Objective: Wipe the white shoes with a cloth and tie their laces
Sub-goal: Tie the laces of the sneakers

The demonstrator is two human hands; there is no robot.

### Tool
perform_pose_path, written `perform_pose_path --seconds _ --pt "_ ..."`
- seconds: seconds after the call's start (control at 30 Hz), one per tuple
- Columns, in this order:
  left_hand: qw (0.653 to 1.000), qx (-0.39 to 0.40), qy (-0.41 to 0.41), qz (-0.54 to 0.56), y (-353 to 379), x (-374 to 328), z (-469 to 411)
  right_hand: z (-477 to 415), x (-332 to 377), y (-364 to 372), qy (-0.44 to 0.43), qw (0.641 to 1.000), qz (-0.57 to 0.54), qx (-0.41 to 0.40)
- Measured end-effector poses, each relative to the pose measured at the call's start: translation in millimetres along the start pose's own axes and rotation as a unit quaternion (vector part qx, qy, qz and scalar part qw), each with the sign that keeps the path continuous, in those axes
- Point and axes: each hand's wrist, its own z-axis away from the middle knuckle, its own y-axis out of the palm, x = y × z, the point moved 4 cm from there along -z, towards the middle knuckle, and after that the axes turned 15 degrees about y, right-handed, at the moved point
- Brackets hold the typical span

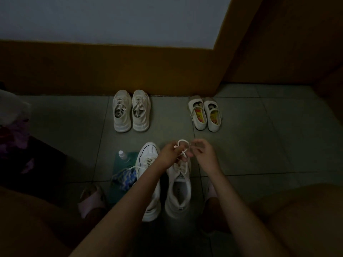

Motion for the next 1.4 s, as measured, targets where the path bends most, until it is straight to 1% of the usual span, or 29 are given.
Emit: perform_pose_path --seconds 0.03,0.07,0.13,0.2,0.27,0.33,0.43,0.5,0.6,0.7,0.8,0.9,1.03,1.13,1.2,1.3,1.33,1.4 --pt "1.000 0.004 -0.009 -0.001 0 0 0 -2 -2 -1 0.000 1.000 0.001 -0.014" --pt "1.000 0.007 -0.018 -0.008 0 1 -1 -3 -3 -1 0.001 1.000 0.006 -0.011" --pt "0.999 0.011 -0.029 -0.016 -1 2 -1 0 -1 2 -0.003 0.999 0.023 0.031" --pt "0.999 0.008 -0.035 -0.014 -1 1 -1 3 2 6 -0.024 0.996 0.047 0.074" --pt "0.999 -0.001 -0.044 -0.015 -3 0 1 4 3 6 -0.043 0.993 0.073 0.086" --pt "0.998 -0.008 -0.047 -0.030 -5 -3 4 2 2 3 -0.042 0.992 0.080 0.093" --pt "0.997 -0.017 -0.027 -0.068 -9 -7 9 0 -1 -4 -0.027 0.991 0.088 0.101" --pt "0.997 -0.028 -0.027 -0.060 -10 -5 13 -1 -2 -6 -0.026 0.989 0.097 0.110" --pt "0.997 -0.050 -0.054 -0.010 -12 4 14 0 -2 -6 -0.027 0.989 0.094 0.113" --pt "0.996 -0.034 -0.080 -0.022 -11 12 14 0 -2 -6 -0.005 0.991 0.072 0.109" --pt "0.997 -0.012 -0.070 -0.042 -7 13 16 3 0 -6 -0.003 0.992 0.072 0.102" --pt "0.997 -0.034 -0.071 -0.011 -5 12 16 6 4 -5 -0.009 0.993 0.054 0.109" --pt "0.997 -0.036 -0.064 -0.009 -3 8 13 8 4 -8 0.004 0.992 0.041 0.116" --pt "0.995 -0.067 -0.068 0.016 -8 12 11 11 4 -10 0.018 0.991 0.008 0.133" --pt "0.995 -0.071 -0.067 -0.001 -12 16 9 13 2 -8 0.035 0.985 0.001 0.172" --pt "0.996 -0.068 -0.056 -0.027 -15 21 8 15 -9 -1 0.084 0.968 0.031 0.234" --pt "0.996 -0.066 -0.051 -0.036 -16 23 8 15 -13 0 0.091 0.966 0.049 0.236" --pt "0.995 -0.059 -0.033 -0.067 -17 22 7 9 -19 -1 0.083 0.973 0.079 0.199"
